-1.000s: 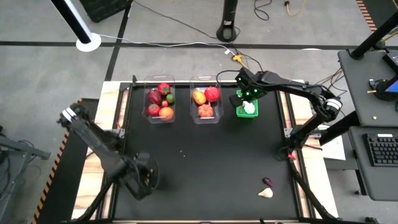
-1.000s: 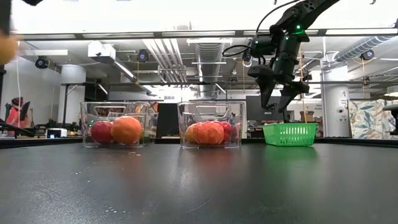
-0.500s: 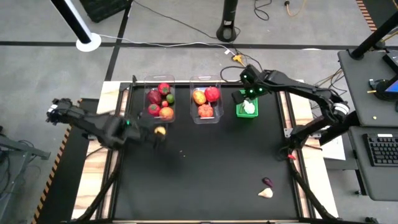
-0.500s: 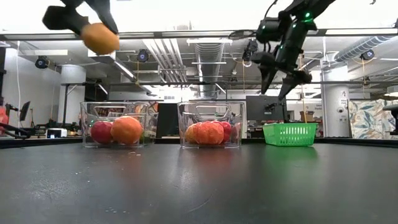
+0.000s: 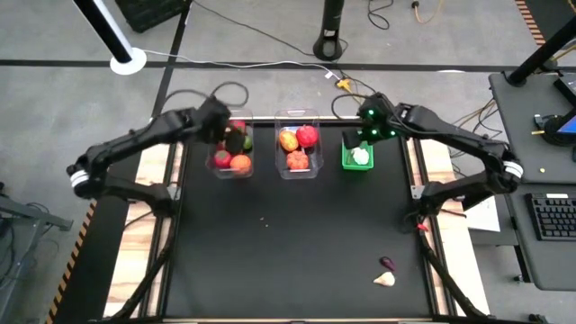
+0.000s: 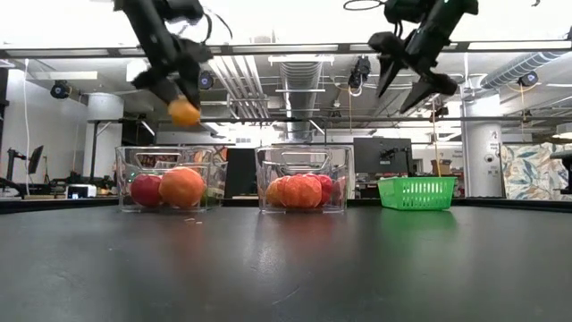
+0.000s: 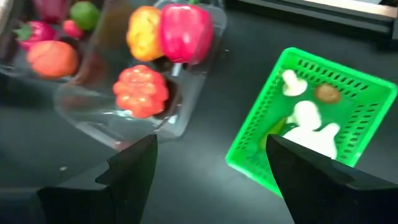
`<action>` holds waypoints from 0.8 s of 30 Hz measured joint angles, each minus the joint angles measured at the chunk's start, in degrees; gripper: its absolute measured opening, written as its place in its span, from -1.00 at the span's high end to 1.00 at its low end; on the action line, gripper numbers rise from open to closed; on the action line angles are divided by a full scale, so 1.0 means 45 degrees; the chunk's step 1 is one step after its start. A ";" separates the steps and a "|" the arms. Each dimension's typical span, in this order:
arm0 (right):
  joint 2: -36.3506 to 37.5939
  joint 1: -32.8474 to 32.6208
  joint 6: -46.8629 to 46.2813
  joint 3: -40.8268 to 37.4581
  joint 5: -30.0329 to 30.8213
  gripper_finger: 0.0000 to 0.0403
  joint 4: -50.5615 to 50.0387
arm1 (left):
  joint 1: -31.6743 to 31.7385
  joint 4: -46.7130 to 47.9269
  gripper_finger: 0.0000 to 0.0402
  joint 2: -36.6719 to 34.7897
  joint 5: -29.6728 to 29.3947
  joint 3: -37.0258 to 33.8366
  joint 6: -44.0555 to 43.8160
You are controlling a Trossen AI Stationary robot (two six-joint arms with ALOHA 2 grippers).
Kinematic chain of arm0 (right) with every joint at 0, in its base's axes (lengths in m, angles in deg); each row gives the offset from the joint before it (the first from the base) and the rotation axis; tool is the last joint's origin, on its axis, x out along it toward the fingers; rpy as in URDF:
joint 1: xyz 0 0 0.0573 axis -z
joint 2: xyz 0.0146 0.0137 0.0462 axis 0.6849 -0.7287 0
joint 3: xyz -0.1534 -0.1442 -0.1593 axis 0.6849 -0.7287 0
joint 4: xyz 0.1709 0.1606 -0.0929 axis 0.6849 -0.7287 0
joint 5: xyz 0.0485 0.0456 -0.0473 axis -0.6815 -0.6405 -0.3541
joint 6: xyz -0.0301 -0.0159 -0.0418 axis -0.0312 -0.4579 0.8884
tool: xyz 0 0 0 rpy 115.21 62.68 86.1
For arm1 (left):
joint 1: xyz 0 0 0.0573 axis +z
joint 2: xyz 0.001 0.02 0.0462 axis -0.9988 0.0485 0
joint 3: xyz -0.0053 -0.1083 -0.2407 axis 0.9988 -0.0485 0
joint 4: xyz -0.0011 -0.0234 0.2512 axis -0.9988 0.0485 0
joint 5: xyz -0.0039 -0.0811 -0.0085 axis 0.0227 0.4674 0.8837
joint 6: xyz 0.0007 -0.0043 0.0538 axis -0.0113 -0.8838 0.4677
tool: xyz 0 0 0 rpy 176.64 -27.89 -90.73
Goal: Sort produce into baskets
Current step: Put the lemon into the left transparent bin, then put the eggplant into the green bin
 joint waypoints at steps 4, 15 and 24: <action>0.0488 -0.0564 -0.0430 0.0000 0.0002 -0.45 -0.0015 | 0.1193 -0.0526 -0.08 0.1448 0.0967 0.0000 0.0886; 0.0906 -0.1832 -0.1558 0.0000 0.0337 -0.45 -0.0114 | 0.1277 -0.0093 -0.30 0.4002 0.0563 0.0000 0.0781; 0.0906 -0.2453 -0.2263 0.0000 0.0342 -0.45 -0.0237 | 0.1231 -0.0201 -0.51 0.3358 0.0139 0.0000 0.0593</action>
